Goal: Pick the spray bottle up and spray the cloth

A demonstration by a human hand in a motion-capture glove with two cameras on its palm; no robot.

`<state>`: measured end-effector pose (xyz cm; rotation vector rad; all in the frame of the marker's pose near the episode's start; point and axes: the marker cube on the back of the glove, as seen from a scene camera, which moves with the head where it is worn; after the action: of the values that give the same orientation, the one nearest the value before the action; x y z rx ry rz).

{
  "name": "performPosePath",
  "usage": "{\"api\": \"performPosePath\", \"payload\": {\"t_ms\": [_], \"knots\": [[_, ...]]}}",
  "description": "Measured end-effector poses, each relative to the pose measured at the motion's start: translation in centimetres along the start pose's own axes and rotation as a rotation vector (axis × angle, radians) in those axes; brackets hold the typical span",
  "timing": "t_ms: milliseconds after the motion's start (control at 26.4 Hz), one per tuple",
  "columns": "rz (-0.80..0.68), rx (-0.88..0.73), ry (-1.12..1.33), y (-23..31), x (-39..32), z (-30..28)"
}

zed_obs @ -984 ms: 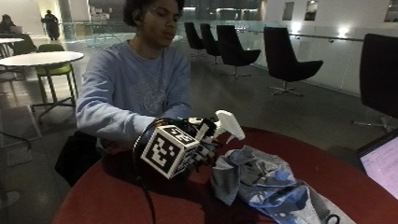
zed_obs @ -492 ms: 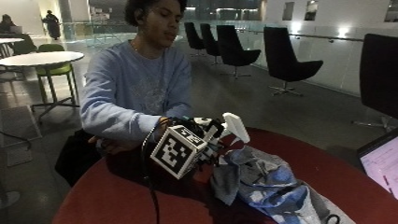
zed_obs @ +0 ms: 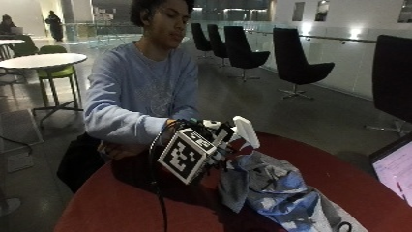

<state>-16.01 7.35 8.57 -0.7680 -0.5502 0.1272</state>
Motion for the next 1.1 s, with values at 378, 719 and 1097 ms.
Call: {"api": "performPosePath", "payload": {"t_ms": [378, 719, 1097], "knots": [[-0.012, -0.014, -0.005, -0.1, -0.1, 0.3], [-0.018, -0.011, -0.017, 0.0, -0.3, 0.5], [-0.129, 0.073, -0.017, 1.1, -1.6, 1.6]]}}
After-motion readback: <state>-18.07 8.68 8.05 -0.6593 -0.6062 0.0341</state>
